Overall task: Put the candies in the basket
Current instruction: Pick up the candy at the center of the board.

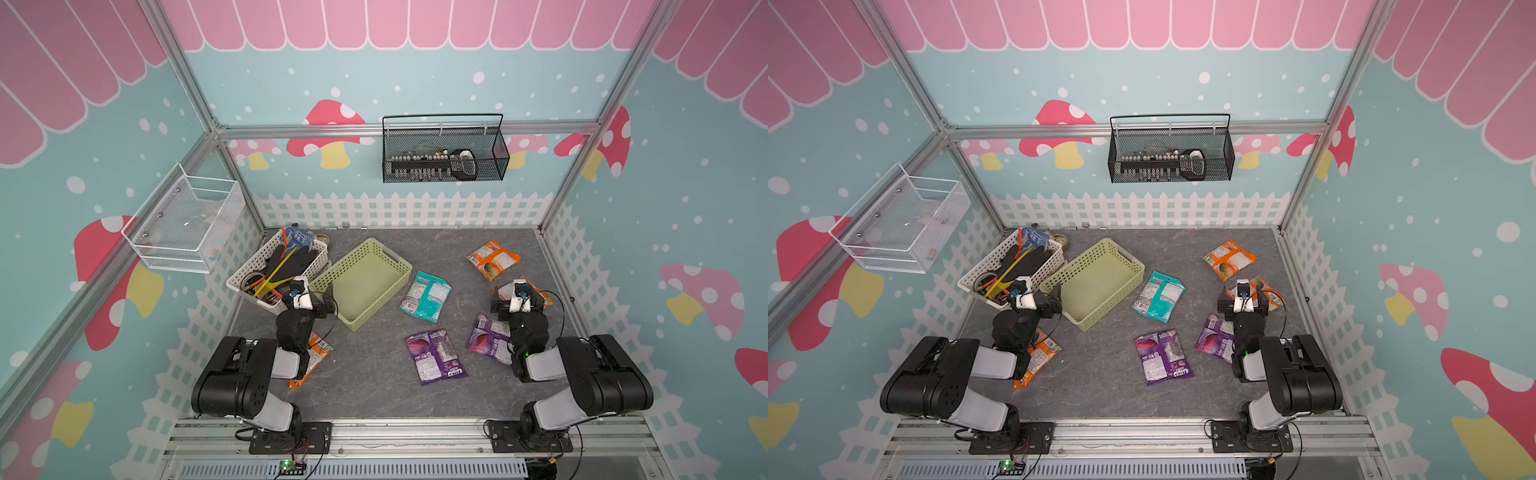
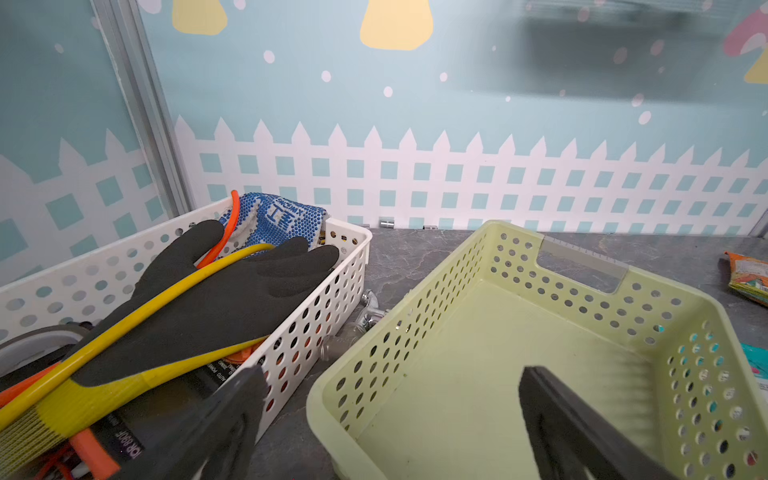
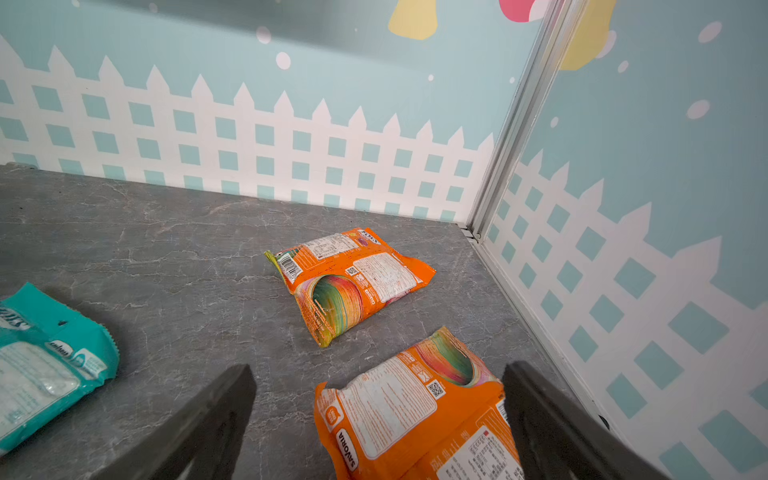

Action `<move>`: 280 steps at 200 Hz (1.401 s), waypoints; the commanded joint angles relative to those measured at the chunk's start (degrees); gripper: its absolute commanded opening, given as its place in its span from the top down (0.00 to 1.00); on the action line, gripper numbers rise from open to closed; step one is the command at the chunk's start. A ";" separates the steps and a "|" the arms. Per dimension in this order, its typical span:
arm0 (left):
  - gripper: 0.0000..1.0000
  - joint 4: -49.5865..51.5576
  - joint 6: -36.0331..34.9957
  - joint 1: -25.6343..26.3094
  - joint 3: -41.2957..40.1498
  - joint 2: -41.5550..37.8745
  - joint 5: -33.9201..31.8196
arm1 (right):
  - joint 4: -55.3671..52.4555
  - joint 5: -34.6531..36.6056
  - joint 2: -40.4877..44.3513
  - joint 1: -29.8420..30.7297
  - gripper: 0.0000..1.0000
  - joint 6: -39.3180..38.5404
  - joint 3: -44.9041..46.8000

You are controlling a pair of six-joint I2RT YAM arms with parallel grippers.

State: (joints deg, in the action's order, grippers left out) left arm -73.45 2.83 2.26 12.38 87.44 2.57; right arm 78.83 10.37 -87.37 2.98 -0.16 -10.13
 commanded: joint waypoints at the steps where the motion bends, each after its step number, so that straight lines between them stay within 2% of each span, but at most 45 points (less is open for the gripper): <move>1: 0.01 0.62 0.95 -0.47 0.76 -0.04 0.04 | 0.41 0.07 -0.34 -0.18 0.01 -0.25 -0.26; 125: 0.01 0.41 0.87 -0.43 0.56 -0.08 0.30 | 0.80 0.09 -0.26 -0.17 0.01 -0.28 0.02; 164: 0.01 0.94 0.42 -0.33 0.35 -1.46 1.18 | 10.58 -1.12 3.03 -0.08 0.01 -0.85 7.19; 180: 0.01 4.13 0.48 -0.19 1.15 -3.58 0.69 | 10.46 0.86 6.37 -0.13 0.01 -0.13 8.83; 220: 0.01 25.82 2.31 -0.20 10.09 -10.06 -0.01 | -6.14 -0.46 18.74 -0.09 0.01 0.62 5.70; 249: 0.01 42.36 6.44 -0.20 18.86 -14.22 -2.03 | -27.91 2.41 28.06 -0.08 0.01 12.62 -2.97; 280: 0.01 57.72 11.12 -0.18 28.71 -17.08 -0.83 | -49.36 -5.12 31.74 -0.13 0.01 19.69 -14.83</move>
State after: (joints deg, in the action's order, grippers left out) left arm -33.19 9.32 2.26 35.09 72.69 1.48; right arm 51.64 9.58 -57.56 2.98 10.13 -17.19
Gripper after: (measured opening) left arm 0.990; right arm 0.986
